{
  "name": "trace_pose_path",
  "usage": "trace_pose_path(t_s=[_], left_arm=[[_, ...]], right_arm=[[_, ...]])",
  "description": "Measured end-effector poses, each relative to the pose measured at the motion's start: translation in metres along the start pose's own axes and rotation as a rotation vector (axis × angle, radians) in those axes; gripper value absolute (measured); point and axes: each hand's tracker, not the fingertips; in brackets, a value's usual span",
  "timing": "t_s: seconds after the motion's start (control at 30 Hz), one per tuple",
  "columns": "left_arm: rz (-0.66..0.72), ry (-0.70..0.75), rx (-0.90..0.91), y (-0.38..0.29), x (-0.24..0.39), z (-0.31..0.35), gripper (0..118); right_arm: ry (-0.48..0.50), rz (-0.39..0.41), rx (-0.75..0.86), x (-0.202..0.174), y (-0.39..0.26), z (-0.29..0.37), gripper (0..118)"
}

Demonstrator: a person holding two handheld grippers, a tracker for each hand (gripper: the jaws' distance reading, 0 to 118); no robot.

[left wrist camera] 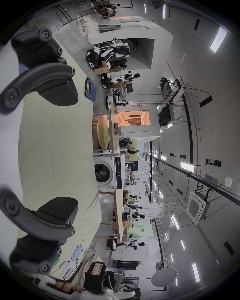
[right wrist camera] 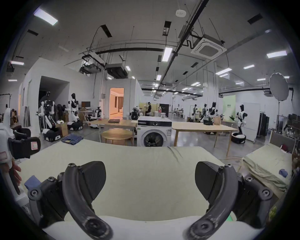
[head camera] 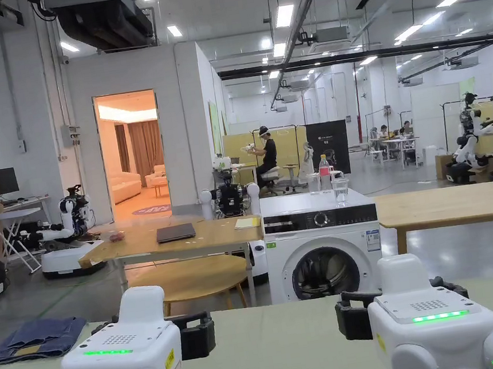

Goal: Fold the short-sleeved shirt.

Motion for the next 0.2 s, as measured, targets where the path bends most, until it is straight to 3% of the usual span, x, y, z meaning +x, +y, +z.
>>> trace_pose_path(t_s=[0.1,0.2], left_arm=[[0.002,0.003,0.002,-0.0005,-0.0002,0.0002,112],[0.006,0.007,0.007,-0.0008,-0.0011,0.0012,112]], right_arm=[[0.083,-0.064,-0.056,0.0067,0.0017,-0.0036,111],[0.019,-0.042,-0.03,0.0036,0.0008,-0.0018,111]])
